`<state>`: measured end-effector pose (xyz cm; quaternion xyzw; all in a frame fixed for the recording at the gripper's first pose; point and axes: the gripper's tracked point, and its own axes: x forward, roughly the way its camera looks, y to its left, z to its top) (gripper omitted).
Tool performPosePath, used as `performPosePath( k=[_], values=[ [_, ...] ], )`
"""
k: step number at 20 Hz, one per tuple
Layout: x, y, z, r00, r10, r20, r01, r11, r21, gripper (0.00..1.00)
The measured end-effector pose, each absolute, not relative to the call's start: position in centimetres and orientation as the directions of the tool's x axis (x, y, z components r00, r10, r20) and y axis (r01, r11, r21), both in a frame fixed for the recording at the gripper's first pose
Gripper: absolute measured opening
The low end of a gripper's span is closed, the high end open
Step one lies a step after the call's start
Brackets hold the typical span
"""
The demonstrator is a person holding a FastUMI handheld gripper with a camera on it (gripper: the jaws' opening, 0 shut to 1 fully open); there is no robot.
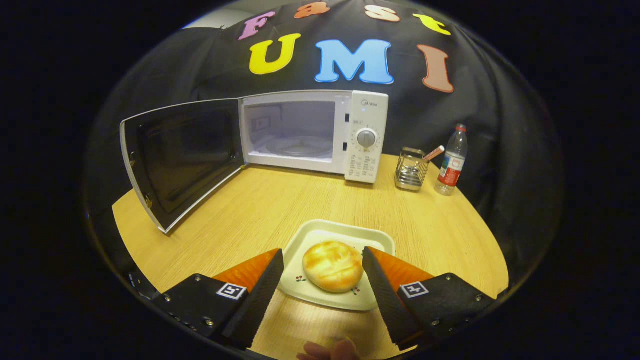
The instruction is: Open the microwave, put the food inside, and close the microwave door.
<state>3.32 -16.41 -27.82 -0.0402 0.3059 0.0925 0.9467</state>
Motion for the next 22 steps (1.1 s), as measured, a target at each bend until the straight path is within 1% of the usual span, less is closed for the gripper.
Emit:
performPosePath(
  k=[1,2,3,6,7,12,13,14,15,16,17,19,22],
  values=[
    [3.5,-16.8,-28.3,0.777,0.160,-0.609,-0.202,0.979,-0.001,0.96],
    [4.2,-17.6,-28.7,0.772,0.139,-0.621,-0.174,0.985,0.004,0.96],
    [4.6,-17.8,-28.9,0.766,0.152,-0.625,-0.169,0.985,0.032,0.96],
    [4.0,-16.6,-30.2,0.697,0.253,-0.672,-0.208,0.967,0.148,0.98],
    [4.3,-16.6,-30.4,0.695,0.262,-0.670,-0.209,0.965,0.161,0.99],
    [4.7,-17.4,-31.2,0.709,0.207,-0.674,-0.218,0.973,0.070,0.99],
    [4.8,-17.2,-31.2,0.718,0.194,-0.669,-0.228,0.973,0.037,0.95],
    [4.6,-17.2,-31.2,0.722,0.176,-0.669,-0.228,0.974,0.010,0.95],
    [4.8,-17.1,-31.2,0.734,0.163,-0.659,-0.224,0.975,-0.008,0.84],
    [4.9,-17.0,-30.8,0.750,0.153,-0.643,-0.220,0.975,-0.025,0.84],
    [4.8,-16.8,-30.8,0.761,0.152,-0.631,-0.223,0.974,-0.034,0.77],
    [4.5,-15.6,-29.8,0.780,0.171,-0.602,-0.229,0.973,-0.021,0.78],
    [5.2,-12.9,-26.5,0.823,0.230,-0.520,-0.242,0.969,0.046,0.78]
  ],
)
